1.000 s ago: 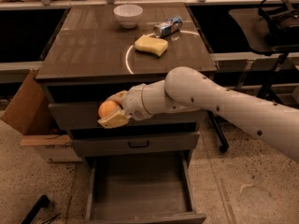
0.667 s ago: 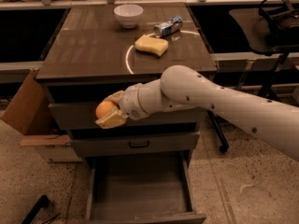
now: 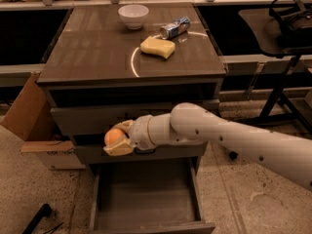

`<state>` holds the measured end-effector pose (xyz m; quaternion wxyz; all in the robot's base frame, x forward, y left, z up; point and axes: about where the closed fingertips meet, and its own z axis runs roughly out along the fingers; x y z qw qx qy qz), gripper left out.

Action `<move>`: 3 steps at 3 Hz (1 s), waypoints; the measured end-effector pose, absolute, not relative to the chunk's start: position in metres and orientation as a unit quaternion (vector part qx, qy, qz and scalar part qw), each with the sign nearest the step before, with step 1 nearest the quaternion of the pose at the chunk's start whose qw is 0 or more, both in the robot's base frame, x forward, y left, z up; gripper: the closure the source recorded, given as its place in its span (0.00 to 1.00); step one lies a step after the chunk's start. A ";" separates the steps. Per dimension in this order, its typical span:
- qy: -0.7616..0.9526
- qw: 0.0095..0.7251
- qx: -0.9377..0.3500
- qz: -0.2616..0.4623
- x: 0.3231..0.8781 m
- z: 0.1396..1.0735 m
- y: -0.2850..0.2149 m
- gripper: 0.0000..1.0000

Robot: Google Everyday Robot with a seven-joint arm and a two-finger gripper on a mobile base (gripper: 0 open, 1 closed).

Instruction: Place orange into bottom drawer

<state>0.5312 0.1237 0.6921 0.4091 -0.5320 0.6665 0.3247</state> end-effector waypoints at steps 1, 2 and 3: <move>0.679 0.409 -0.496 0.355 0.518 0.651 0.126 1.00; 0.694 0.398 -0.460 0.385 0.506 0.605 0.129 1.00; 0.694 0.398 -0.460 0.385 0.506 0.605 0.129 1.00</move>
Offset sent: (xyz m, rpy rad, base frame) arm -0.0344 0.0032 -0.1257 0.1491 0.2151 -0.1055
